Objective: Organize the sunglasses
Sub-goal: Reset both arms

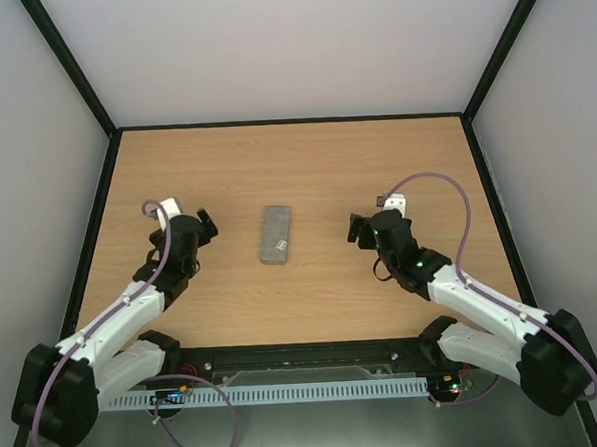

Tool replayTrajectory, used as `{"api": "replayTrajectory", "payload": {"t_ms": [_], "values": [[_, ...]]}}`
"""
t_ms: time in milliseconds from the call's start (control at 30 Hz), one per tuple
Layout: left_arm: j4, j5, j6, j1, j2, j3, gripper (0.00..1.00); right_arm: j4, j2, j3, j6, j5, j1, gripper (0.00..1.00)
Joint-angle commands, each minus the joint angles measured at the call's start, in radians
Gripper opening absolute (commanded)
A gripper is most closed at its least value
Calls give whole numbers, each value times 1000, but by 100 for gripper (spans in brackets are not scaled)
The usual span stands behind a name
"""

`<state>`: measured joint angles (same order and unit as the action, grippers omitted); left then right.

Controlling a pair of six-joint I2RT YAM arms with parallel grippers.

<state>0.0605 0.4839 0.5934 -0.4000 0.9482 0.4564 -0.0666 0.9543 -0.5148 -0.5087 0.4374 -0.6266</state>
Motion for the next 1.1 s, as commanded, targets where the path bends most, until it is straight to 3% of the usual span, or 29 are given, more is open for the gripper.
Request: {"api": "replayTrajectory", "payload": {"t_ms": [0, 167, 333, 467, 600, 767, 800, 867, 967, 1033, 1067], "values": [[147, 174, -167, 34, 99, -6, 99, -191, 128, 17, 66, 93, 107, 99], [281, 51, -243, 138, 175, -21, 99, -367, 182, 107, 85, -2, 332, 99], [374, 21, -317, 233, 234, -11, 99, -597, 137, 210, 182, 86, 422, 99], [502, -22, -339, 311, 310, -24, 99, -746, 198, 267, 218, 210, 443, 98], [712, -29, -362, 315, 426, -89, 99, -1093, 242, 397, 264, 189, 453, 98], [793, -36, -383, 337, 474, -76, 100, -1390, 510, 398, 320, 232, 463, 99], [809, -45, -392, 337, 488, -69, 100, -1400, 531, 382, 341, 210, 464, 99], [810, -33, -414, 338, 516, -43, 100, -1183, 508, 302, 318, 168, 468, 98], [849, -28, -437, 341, 534, -40, 99, -1260, 529, 322, 355, 106, 473, 99], [1090, -115, -476, 357, 562, -135, 99, -1243, 524, 320, 354, 101, 473, 99], [1114, -149, -481, 361, 545, -170, 99, -1263, 524, 330, 358, 94, 473, 99]]}}
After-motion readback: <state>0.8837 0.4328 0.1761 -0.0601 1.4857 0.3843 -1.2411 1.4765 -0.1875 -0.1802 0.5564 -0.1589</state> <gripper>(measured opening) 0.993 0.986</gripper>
